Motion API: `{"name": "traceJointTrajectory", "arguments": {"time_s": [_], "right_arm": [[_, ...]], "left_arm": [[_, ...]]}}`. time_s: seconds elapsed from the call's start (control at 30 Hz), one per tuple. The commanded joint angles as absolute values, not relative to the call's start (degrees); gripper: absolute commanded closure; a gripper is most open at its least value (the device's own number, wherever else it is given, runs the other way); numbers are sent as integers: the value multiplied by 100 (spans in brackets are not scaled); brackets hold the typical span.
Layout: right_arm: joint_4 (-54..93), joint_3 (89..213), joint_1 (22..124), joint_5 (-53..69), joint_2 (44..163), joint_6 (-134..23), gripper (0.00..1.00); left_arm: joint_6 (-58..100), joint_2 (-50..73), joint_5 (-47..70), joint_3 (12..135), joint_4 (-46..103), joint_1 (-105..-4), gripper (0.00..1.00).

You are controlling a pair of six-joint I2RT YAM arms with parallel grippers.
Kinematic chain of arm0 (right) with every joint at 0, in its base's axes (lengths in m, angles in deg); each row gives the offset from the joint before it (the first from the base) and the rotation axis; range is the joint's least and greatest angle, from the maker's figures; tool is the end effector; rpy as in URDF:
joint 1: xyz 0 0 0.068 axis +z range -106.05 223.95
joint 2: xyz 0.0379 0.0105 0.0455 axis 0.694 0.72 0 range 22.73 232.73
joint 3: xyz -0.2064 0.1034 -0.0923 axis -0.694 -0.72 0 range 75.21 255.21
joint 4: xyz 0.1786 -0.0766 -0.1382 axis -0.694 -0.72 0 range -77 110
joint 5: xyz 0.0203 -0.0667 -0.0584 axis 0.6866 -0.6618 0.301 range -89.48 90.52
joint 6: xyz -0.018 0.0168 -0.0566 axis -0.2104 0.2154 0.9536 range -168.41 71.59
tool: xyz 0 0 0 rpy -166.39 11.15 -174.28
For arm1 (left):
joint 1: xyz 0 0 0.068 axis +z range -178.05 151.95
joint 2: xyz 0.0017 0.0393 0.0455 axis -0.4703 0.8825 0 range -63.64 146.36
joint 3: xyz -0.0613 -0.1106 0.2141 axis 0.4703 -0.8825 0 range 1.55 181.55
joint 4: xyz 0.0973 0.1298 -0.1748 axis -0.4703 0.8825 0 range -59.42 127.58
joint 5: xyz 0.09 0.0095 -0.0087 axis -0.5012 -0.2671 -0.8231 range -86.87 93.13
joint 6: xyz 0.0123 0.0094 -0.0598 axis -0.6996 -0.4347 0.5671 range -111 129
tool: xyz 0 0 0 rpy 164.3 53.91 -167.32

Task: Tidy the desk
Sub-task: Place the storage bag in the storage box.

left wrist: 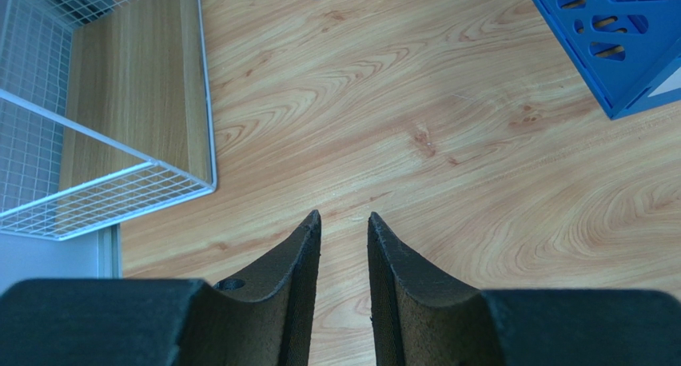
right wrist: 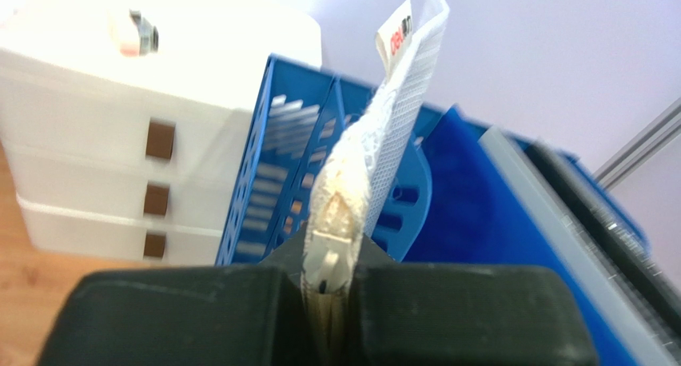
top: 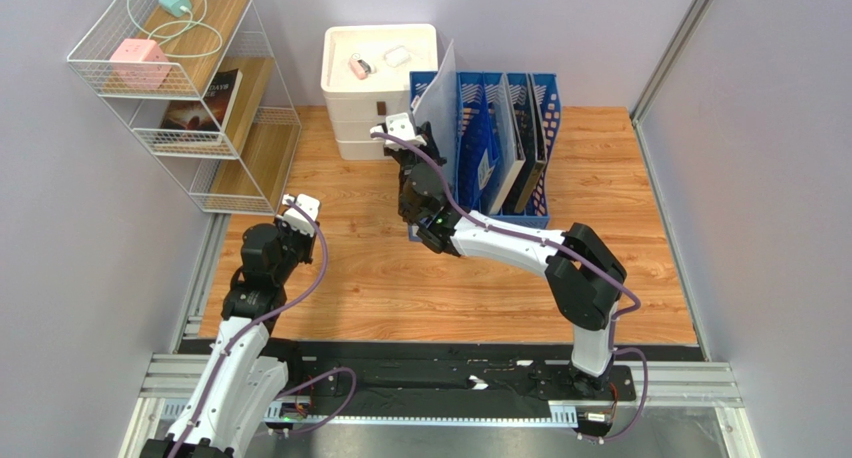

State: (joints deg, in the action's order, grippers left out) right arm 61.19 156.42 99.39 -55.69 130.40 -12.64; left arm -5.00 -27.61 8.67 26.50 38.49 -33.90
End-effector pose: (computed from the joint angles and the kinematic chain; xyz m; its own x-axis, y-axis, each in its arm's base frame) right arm 0.2663 0.3183 0.3221 0.1183 -0.4015 -0.9082 0.0826 0.9154 -0.3939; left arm 0.1669 -0.0217 0.2314 -0.2676 0.2694 -0.9251 0.2647 0.9437 0.1983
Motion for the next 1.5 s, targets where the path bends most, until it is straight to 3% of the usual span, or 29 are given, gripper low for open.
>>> {"name": "traceJointTrajectory", "arguments": {"time_s": [0.0,0.2,0.7,1.0,1.13,1.3,1.4,1.43,1.47], "right_arm": [[8116,15975,9879,-5187,12907,-52,100],[7775,16276,9730,-5028,12811,-165,100],[7423,15282,9528,-5547,12117,108,100],[6044,15203,9299,-5792,11686,-780,100],[5062,15159,9299,-5977,11686,-1526,88],[4636,14861,9290,-5942,11580,-2326,92],[4217,14860,9290,-5942,11598,-2703,86],[4014,14895,9299,-5899,11589,-2853,66],[3821,14991,9299,-5881,11598,-3046,56]], "left_arm": [[-515,-2805,998,2748,3691,-3350,65],[-533,-2787,981,2739,3665,-3350,65],[-550,-2769,937,2739,3647,-3350,65],[-550,-2770,911,2739,3647,-3350,65],[-550,-2769,902,2756,3656,-3350,65],[-550,-2822,919,2756,3700,-3350,65],[-550,-2831,937,2756,3700,-3350,65],[-559,-2840,954,2756,3709,-3350,65],[-550,-2840,955,2756,3726,-3350,65]]}}
